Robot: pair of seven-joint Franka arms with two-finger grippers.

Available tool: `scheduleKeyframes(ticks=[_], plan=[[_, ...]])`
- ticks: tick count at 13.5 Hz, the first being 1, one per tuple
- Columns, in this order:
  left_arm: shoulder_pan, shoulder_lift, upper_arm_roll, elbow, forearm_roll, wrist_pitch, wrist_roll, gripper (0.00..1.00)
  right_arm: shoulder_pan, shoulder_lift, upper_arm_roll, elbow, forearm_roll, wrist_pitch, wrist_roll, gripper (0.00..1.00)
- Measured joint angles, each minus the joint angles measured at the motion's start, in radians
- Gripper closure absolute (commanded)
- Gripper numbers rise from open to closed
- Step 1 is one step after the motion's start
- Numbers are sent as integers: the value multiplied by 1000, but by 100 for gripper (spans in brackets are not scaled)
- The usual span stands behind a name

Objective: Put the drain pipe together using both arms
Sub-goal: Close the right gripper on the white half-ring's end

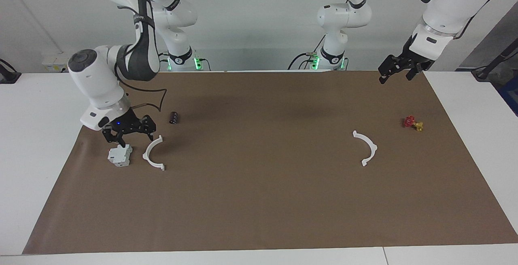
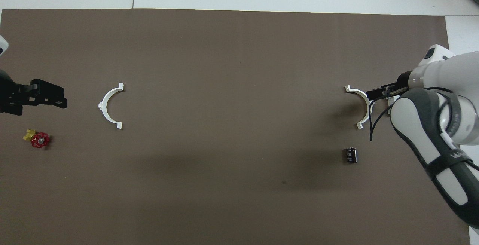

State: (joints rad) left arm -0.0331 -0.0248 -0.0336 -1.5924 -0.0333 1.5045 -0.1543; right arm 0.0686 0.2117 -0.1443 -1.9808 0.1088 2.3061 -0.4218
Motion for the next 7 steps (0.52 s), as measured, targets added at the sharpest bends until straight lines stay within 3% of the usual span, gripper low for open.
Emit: scheduleKeyframes(ticks=[2, 5, 7], plan=[[0, 0, 0, 0, 0, 0, 0, 0, 1, 66, 0, -13, 4, 82, -38, 0], [0, 0, 0, 0, 0, 0, 0, 0, -1, 84, 0, -55, 11, 119, -101, 7], [0, 0, 0, 0, 0, 0, 0, 0, -14, 86, 0, -78, 70, 129, -172, 43]])
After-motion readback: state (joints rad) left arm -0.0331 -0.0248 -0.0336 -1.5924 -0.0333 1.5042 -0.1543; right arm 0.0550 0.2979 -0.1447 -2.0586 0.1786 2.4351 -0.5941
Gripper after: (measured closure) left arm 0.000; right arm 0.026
